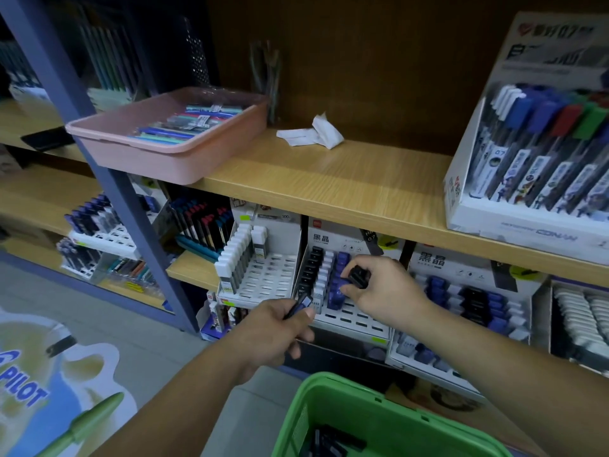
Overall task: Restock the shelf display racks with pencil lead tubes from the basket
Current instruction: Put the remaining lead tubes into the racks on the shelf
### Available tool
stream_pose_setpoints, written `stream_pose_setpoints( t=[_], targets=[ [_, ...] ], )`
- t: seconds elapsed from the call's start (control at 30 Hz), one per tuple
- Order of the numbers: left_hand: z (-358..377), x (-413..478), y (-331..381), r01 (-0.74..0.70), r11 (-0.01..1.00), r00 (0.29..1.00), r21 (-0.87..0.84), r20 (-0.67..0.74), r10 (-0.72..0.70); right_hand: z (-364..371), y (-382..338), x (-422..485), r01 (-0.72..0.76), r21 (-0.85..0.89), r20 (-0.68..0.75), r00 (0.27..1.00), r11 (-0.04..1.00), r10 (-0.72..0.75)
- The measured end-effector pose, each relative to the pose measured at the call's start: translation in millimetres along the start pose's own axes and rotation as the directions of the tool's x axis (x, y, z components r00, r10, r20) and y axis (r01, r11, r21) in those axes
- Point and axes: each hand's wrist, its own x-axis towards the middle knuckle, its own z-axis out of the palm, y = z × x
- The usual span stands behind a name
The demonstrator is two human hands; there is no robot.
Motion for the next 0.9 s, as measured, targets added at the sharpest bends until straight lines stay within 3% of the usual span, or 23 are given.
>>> stream_pose_setpoints(
  t=[0.17,0.33,0.53,0.7,0.9],
  targets=[
    [-0.8,1.1,-2.5,-0.012,0.997,1.0,-0.078,0.017,0.013,11.5,4.1,2.9,-0.033,0.015,-0.001,0.999,0.999,0.033],
    [-5.3,-4.9,-1.1,-0.06,0.989,0.998,-0.137,-0.041,0.055,12.9,0.0,-0.5,-0.008,-0.156,0.007,1.0,0.988,0.009],
    [-7.7,-5.6,-1.8,-0.036,0.993,0.998,-0.113,-0.045,0.031,18.7,-6.8,-7.1,0.064,-0.219,-0.006,0.998,0.974,-0.067],
    [-11.7,-4.6,-2.8,-0.037,0.994,0.993,-0.1,-0.118,0.025,19.5,-7.7,-7.1,0.033,-0.279,-0.003,0.999,0.96,-0.035],
    [-9.4,-4.1,-5.0,-0.029,0.975,0.997,-0.219,-0.071,0.014,19.2,-15.9,-9.6,0.063,-0.363,0.053,0.997,0.93,-0.047]
  ],
)
